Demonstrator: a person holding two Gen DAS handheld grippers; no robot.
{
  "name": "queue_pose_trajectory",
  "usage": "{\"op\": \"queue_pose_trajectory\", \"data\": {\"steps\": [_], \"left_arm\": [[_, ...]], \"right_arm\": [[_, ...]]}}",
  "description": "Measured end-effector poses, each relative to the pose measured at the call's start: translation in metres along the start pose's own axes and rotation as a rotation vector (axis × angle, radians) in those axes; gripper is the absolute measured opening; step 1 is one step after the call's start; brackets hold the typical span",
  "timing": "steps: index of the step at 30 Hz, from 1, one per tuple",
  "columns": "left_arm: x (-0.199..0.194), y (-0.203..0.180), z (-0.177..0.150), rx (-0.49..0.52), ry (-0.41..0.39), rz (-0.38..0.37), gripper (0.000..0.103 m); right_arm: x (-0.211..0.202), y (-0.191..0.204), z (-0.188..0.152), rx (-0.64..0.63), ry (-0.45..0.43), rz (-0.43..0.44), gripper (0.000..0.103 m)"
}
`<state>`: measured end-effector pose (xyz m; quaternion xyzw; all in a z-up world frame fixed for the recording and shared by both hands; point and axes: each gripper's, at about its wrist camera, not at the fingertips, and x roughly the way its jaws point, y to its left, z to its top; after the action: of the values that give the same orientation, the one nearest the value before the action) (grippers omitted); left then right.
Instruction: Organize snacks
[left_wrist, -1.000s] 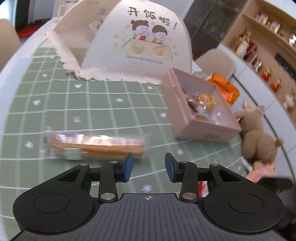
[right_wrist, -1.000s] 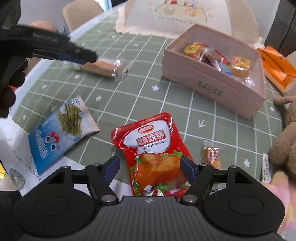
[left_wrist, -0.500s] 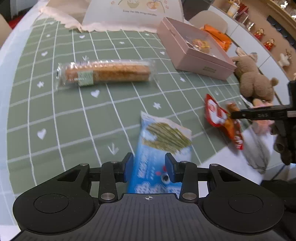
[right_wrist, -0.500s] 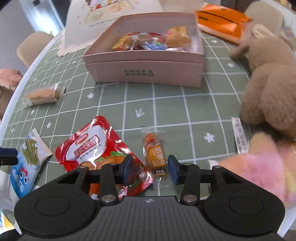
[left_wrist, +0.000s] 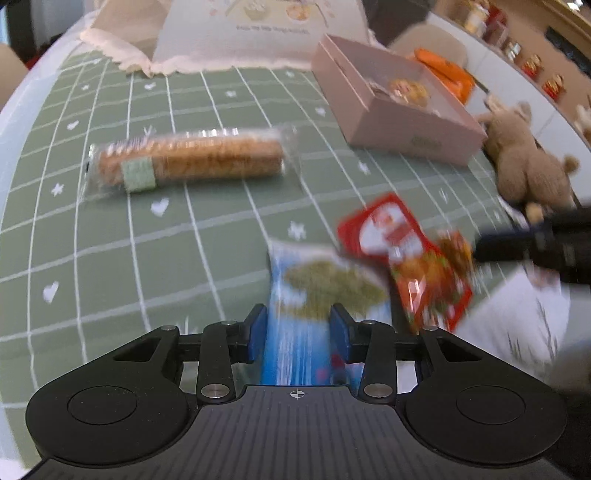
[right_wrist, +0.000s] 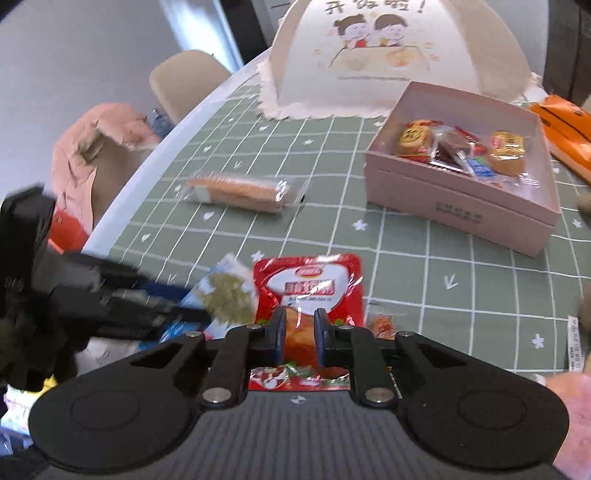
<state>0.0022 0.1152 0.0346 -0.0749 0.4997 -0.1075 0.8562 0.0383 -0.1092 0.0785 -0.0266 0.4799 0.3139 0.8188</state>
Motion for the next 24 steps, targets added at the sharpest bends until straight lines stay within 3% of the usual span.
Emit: {"op": "queue_pose_trajectory", "data": {"steps": [3,6,10,14,17,19,24], "left_arm": [[0.005,-0.003,0.019,-0.011,-0.046,-0.017,0.039],[-0.009,-0.004,0.046,0.079,-0.146,-0.039,0.039],[-0.013,0.017,0.091,0.238,-0.228,0.063,0.041],[0.014,0.060,0.123,0.226,-0.119,0.125,0.040],[0.024,0.084,0.122,0.138,-0.043,0.010,0.040],[0.022,0.079,0.112,0.180,-0.022,-0.041,0.041],[0.015,0.052,0.087,0.328,0.069,-0.071,0.046]], "right_arm": [[0.004,-0.001,-0.005,0.003,0.028,-0.040,0.016],[0.000,-0.005,-0.008,0.010,0.028,-0.063,0.020],[-0.006,-0.014,-0.013,0.042,0.026,-0.086,0.037],[-0.009,-0.016,-0.018,0.057,0.025,-0.103,0.047],[-0.013,-0.018,-0.023,0.056,0.020,-0.128,0.055],[-0.013,-0.021,-0.025,0.063,0.022,-0.145,0.057],[0.000,-0.031,-0.026,0.098,0.070,-0.153,0.059]]}}
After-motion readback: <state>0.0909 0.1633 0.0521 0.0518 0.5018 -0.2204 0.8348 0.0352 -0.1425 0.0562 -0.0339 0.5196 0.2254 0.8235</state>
